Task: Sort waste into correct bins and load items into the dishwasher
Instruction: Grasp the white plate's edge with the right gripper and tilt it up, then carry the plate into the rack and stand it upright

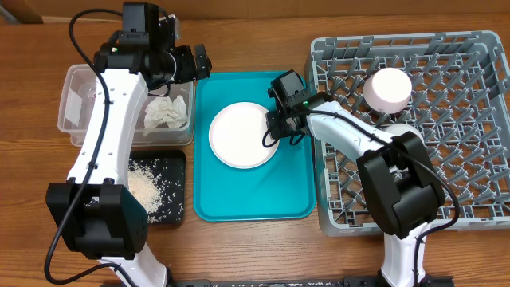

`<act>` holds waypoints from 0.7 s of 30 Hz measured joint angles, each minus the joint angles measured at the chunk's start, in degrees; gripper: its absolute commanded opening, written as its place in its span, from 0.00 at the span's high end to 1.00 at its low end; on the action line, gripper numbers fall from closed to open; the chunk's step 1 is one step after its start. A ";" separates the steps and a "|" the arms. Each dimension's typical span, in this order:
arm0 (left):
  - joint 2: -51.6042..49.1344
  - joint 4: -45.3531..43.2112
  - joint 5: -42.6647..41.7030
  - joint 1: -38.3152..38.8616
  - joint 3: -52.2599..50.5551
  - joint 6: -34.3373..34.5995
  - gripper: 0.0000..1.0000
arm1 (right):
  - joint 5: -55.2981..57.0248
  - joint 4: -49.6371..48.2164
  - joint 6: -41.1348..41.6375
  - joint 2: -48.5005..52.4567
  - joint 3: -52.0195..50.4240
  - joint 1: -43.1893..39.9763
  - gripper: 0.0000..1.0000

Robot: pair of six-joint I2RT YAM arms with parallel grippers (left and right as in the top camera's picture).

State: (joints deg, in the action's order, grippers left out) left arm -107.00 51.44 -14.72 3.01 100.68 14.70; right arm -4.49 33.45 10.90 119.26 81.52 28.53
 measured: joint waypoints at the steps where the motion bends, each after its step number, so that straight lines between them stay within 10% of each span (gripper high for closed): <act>1: 0.00 -0.02 0.00 0.00 0.00 0.00 0.00 | 0.00 0.00 0.00 0.00 0.00 0.00 0.96; 12: 0.00 0.00 0.02 0.00 0.00 0.00 0.00 | 0.31 10.51 -0.20 -3.13 5.44 -0.04 0.96; 21: 0.00 0.00 0.00 0.00 0.00 0.00 0.00 | 16.15 24.61 -0.46 -26.03 10.27 -0.04 0.96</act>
State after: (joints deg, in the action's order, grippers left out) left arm -107.00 51.44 -14.72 3.01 100.68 14.70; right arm 11.66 58.06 10.44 93.23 91.79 28.49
